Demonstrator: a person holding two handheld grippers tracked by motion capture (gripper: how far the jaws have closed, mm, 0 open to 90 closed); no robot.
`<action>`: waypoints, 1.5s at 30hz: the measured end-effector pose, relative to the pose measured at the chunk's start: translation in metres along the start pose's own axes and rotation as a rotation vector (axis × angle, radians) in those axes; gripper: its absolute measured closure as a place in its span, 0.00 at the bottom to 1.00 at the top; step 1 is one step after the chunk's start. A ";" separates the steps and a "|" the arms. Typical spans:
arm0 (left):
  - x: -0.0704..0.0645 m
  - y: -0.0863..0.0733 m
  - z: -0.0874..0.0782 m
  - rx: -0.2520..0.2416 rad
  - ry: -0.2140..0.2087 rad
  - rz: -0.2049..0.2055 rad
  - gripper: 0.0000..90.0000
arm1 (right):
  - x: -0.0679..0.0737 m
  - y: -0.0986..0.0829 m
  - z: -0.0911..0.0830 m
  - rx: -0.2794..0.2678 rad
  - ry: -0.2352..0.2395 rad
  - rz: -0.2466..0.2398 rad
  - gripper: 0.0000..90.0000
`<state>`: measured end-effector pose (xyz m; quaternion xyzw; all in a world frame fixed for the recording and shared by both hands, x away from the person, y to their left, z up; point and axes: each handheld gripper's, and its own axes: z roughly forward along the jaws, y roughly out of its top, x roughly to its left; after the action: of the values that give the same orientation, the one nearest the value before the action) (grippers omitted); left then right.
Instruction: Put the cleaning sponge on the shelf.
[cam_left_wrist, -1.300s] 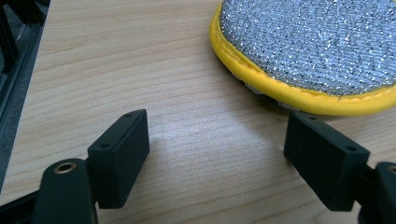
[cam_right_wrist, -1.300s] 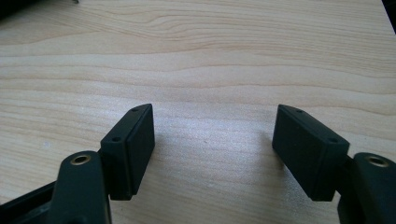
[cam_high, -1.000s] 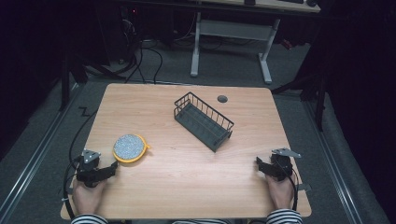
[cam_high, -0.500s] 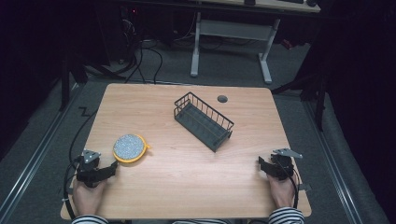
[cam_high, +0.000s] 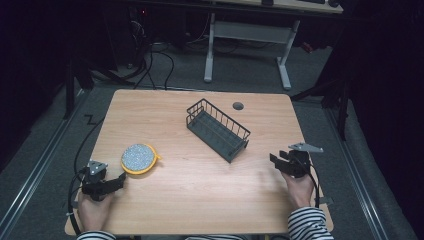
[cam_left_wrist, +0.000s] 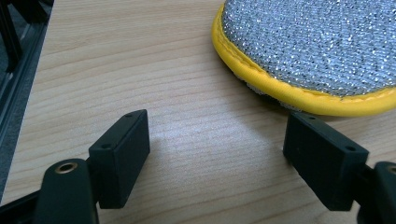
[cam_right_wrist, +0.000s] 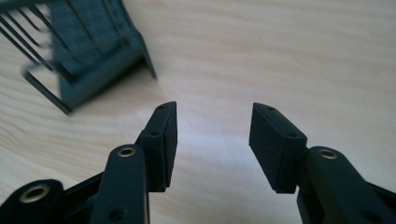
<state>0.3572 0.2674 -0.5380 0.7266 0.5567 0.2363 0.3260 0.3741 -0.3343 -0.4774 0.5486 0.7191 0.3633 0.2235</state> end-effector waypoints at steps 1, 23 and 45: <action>0.000 0.000 0.000 0.000 0.000 0.000 0.26 | 0.002 0.007 0.000 -0.007 0.013 -0.005 0.58; 0.000 0.000 0.000 -0.001 0.000 0.000 0.26 | 0.050 0.112 0.067 -0.001 0.155 -0.117 0.65; 0.001 0.000 0.000 -0.001 0.005 -0.008 0.26 | 0.054 0.102 0.082 0.073 0.186 -0.168 0.91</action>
<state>0.3571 0.2681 -0.5381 0.7236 0.5603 0.2371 0.3260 0.4811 -0.2468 -0.4467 0.4582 0.7929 0.3663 0.1651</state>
